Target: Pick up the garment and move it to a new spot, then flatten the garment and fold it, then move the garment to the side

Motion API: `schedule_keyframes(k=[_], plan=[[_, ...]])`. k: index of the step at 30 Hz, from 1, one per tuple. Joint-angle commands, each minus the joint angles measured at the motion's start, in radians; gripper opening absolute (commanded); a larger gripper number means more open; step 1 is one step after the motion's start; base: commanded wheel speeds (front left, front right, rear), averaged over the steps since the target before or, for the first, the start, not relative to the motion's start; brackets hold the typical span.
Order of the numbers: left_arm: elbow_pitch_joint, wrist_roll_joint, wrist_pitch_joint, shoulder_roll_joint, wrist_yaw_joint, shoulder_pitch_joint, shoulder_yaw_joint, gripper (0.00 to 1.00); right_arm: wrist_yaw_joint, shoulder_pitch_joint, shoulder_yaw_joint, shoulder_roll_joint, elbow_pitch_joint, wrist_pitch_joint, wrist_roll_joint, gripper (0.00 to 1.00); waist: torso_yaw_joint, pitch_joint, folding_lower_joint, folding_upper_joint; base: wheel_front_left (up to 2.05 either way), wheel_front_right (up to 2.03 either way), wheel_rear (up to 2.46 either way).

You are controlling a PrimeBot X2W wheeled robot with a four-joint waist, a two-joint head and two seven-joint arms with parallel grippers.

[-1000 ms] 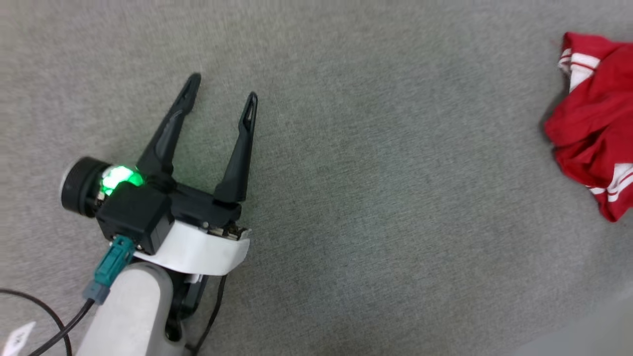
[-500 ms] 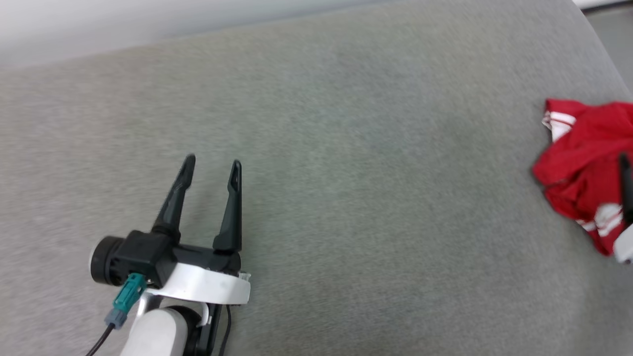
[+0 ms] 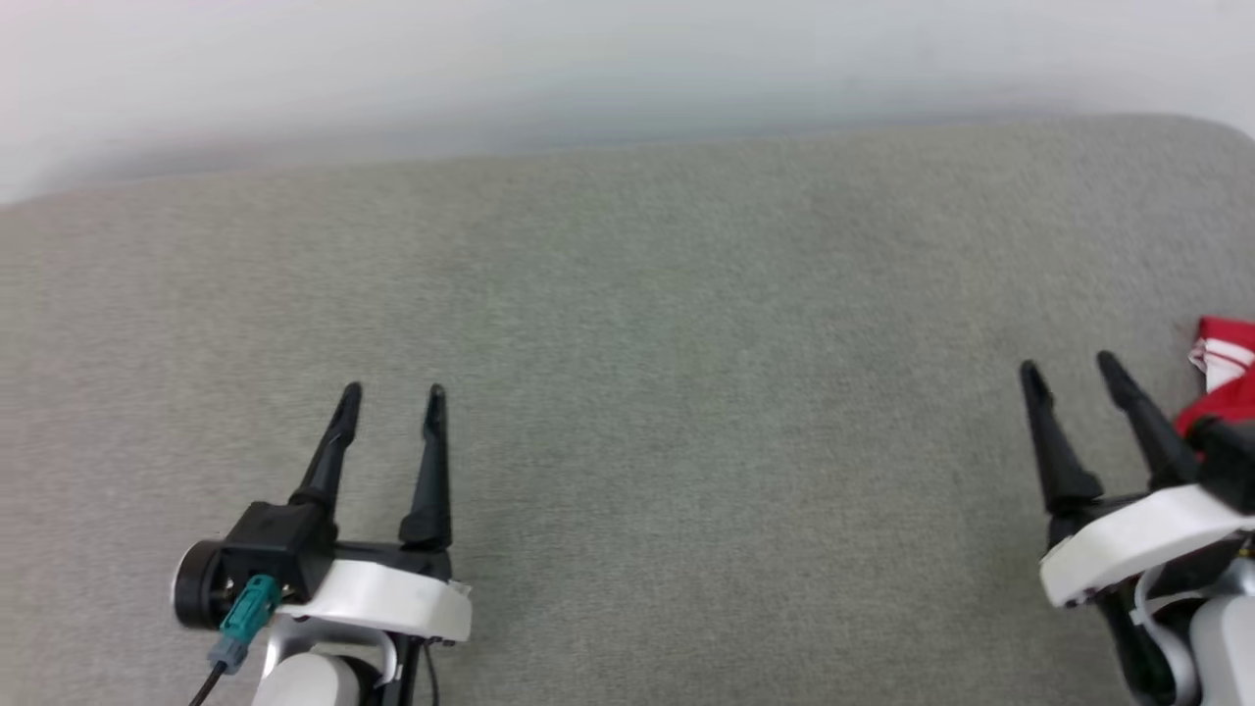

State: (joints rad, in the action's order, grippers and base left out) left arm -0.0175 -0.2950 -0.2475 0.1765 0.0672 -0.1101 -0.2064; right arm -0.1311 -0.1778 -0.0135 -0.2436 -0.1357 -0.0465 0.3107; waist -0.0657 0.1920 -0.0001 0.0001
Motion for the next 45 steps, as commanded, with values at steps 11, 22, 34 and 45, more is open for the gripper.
schedule_keyframes(k=[11, 22, 34, 45], plan=[[-0.062, -0.003, -0.016, 0.017, -0.001, 0.113, 0.027, 1.0, 0.001, 0.207, 0.001, 0.106, 0.217, 0.056, -0.073, 1.0, 0.051, -0.147, 0.0001, -0.0001, 0.0, 0.0, 0.0], [-0.085, -0.004, -0.019, 0.011, -0.005, 0.153, 0.022, 1.0, 0.001, 0.306, 0.011, 0.147, 0.322, 0.104, -0.107, 1.0, 0.054, -0.184, 0.0001, -0.0001, 0.0, 0.0, 0.0], [-0.082, 0.005, -0.02, -0.001, -0.002, 0.135, 0.03, 1.0, 0.001, 0.296, 0.013, 0.161, 0.326, 0.106, -0.116, 1.0, 0.058, -0.173, 0.0001, -0.0001, 0.0, 0.0, 0.0], [-0.11, -0.103, 0.016, -0.013, -0.02, 0.142, 0.043, 0.0, 0.0, 0.29, 0.01, 0.155, 0.273, 0.105, 0.005, 0.0, 0.06, -0.171, 0.0002, -0.0001, 0.0, 0.0, 0.0]])
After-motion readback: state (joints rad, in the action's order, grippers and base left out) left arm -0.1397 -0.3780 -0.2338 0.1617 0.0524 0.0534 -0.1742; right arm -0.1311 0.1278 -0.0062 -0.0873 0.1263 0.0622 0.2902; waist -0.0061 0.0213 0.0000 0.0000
